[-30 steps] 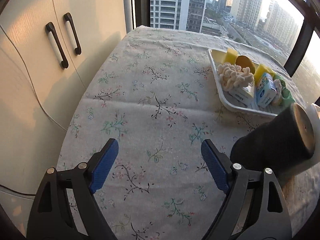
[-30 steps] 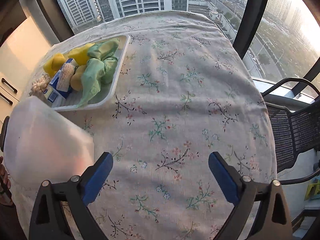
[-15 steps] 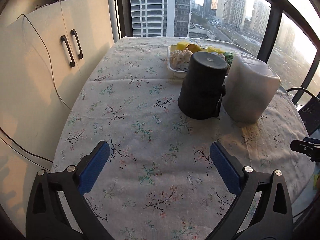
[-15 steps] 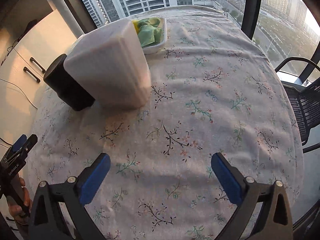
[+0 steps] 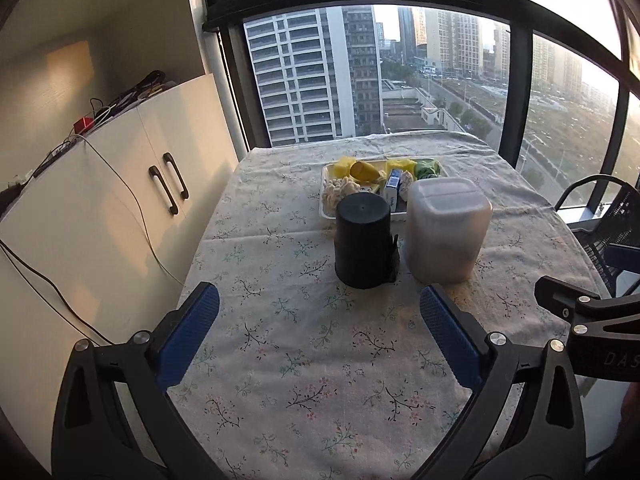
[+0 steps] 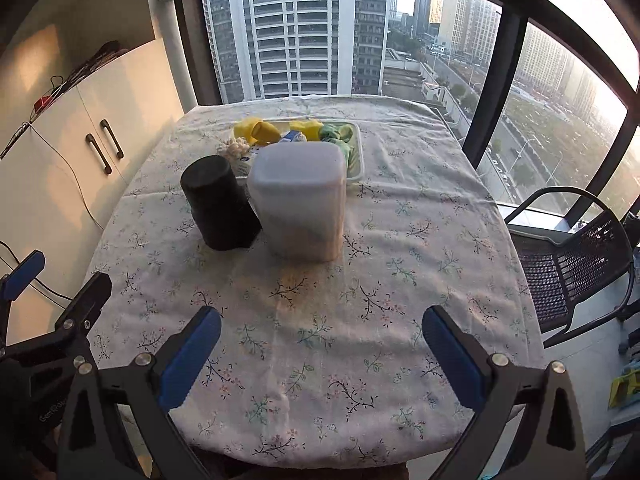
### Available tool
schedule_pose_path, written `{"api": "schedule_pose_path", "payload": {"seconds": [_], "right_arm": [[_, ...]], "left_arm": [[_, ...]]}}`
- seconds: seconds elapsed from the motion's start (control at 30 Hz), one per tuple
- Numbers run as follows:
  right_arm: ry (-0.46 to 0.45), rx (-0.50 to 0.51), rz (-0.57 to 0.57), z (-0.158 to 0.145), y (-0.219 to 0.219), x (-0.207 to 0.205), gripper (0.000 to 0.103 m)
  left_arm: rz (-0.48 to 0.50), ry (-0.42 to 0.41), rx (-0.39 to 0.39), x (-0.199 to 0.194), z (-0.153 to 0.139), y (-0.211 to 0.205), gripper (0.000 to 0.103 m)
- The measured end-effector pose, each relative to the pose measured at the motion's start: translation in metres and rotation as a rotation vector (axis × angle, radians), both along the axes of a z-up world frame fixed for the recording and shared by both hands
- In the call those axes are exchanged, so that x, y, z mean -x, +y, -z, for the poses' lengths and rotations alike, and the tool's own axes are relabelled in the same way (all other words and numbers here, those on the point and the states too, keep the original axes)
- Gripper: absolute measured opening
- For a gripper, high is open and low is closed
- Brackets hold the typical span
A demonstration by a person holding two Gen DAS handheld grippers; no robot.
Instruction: Organize soft objects
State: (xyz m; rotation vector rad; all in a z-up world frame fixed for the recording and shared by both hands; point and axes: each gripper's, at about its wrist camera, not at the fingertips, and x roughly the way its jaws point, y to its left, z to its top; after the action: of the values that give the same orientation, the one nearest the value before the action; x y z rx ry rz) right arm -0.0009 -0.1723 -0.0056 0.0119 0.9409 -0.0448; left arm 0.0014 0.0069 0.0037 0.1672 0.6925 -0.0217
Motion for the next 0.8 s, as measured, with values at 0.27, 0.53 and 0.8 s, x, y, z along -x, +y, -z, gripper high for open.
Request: {"api": "schedule_pose_path", "payload": {"seconds": [0.27,0.53,0.8], "right_arm": [[-0.044,-0.002,0.006,-0.028,0.011,-0.004,0.103],[-0.035,-0.022,0.007,-0.029,0.017,-0.008,0.103],[-0.020,-0.031,0.011,-0.025,0.014,-0.010,0.103]], "left_arm": [[-0.050,-0.019,0.010,-0.005,-0.026,0.008,0.102],[-0.063,0.004,-0.009,-0.009,-0.026,0.006,0.102],[-0.067,0.025,-0.007,-0.010,-0.021,0.003,0.102]]}}
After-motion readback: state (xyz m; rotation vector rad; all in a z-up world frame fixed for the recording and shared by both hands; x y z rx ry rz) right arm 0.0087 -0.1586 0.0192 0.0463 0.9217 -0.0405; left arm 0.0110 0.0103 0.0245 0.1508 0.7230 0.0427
